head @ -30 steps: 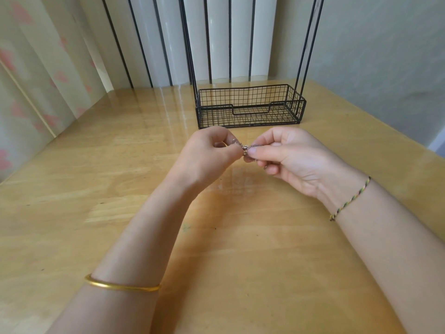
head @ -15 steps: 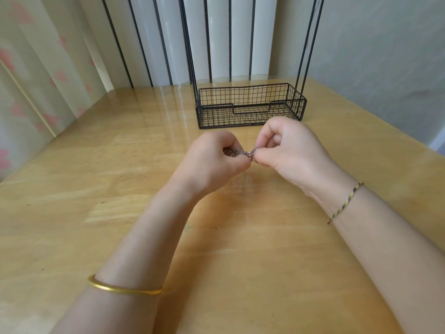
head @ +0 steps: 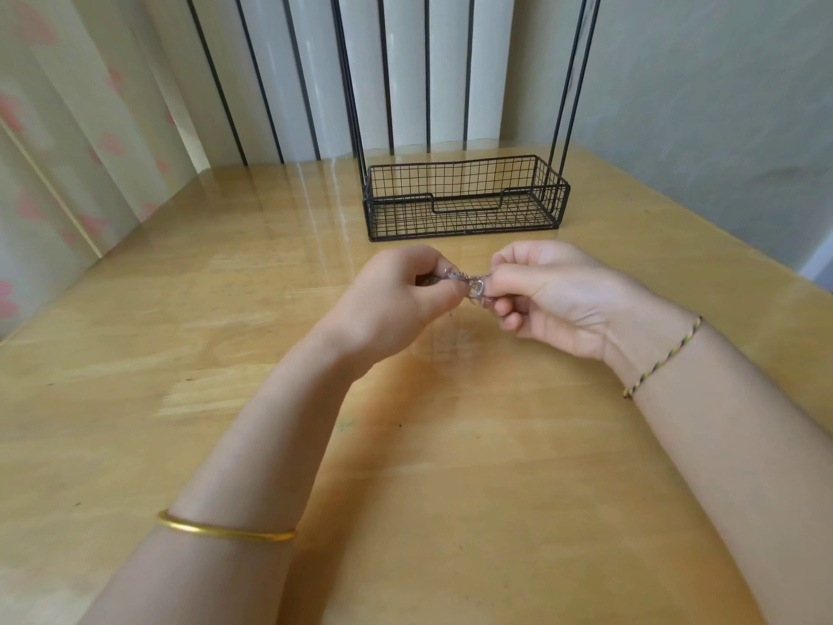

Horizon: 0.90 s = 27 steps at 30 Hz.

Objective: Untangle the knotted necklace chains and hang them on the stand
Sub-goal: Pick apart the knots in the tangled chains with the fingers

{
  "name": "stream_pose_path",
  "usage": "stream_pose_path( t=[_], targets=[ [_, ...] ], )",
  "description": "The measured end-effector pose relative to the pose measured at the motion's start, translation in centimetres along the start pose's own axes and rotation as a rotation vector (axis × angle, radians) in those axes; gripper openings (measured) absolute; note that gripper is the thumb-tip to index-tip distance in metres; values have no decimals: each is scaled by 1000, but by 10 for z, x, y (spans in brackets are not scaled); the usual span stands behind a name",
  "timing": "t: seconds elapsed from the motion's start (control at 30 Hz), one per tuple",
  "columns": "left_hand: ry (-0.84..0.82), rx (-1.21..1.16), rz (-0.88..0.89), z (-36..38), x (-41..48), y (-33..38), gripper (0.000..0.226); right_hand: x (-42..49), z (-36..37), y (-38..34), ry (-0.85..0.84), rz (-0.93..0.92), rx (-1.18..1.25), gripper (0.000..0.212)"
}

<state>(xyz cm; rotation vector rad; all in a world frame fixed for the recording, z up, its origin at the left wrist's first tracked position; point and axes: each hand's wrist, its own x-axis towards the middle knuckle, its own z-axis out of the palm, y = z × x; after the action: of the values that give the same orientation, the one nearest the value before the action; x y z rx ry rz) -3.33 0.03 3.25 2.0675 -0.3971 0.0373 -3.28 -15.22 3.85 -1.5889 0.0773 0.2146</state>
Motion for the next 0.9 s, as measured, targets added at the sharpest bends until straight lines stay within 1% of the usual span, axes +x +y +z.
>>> stream_pose_path(
  t=[0.1, 0.17, 0.2, 0.27, 0.33, 0.4, 0.5, 0.57, 0.6, 0.67, 0.7, 0.73, 0.8, 0.9],
  targets=[
    [18, -99, -31, 0, 1, -1, 10, 0, -2, 0, -80, 23, 97, 25],
    [53, -160, -62, 2, 2, -2, 10, 0, 0, 1, -92, -22, 52, 21],
    [75, -197, -85, 2, 2, -4, 10, -1, 1, 2, -63, -74, -50, 19],
    [121, -275, -133, 0, 3, -5, 9, -2, 3, 2, 66, -213, -355, 17],
    [153, -302, -148, -4, 4, -6, 7, -3, 5, 0, 179, -335, -550, 16],
    [173, -262, -141, -7, 4, -6, 7, -3, 5, 0, 245, -386, -635, 14],
    [228, -185, -124, -7, 6, -7, 10, 0, 5, 2, 359, -414, -755, 14],
    [262, -162, -119, -8, 6, -7, 11, 1, 4, 2, 400, -413, -757, 13],
    [272, -155, -122, -9, 6, -7, 11, 1, 2, 1, 374, -395, -681, 14],
    [279, -126, -150, -12, 7, -11, 9, 2, -2, -3, 242, -300, -460, 16],
    [271, -119, -175, -14, 7, -12, 9, 2, -3, -4, 170, -237, -382, 17],
    [257, -131, -201, -16, 7, -14, 10, 5, -4, -5, 108, -177, -353, 19],
    [226, -210, -258, -18, 8, -16, 13, 12, -8, -6, 16, -103, -393, 18],
    [180, -333, -311, -22, 14, -17, 15, 22, -11, -13, -83, -72, -602, 16]
  ],
)
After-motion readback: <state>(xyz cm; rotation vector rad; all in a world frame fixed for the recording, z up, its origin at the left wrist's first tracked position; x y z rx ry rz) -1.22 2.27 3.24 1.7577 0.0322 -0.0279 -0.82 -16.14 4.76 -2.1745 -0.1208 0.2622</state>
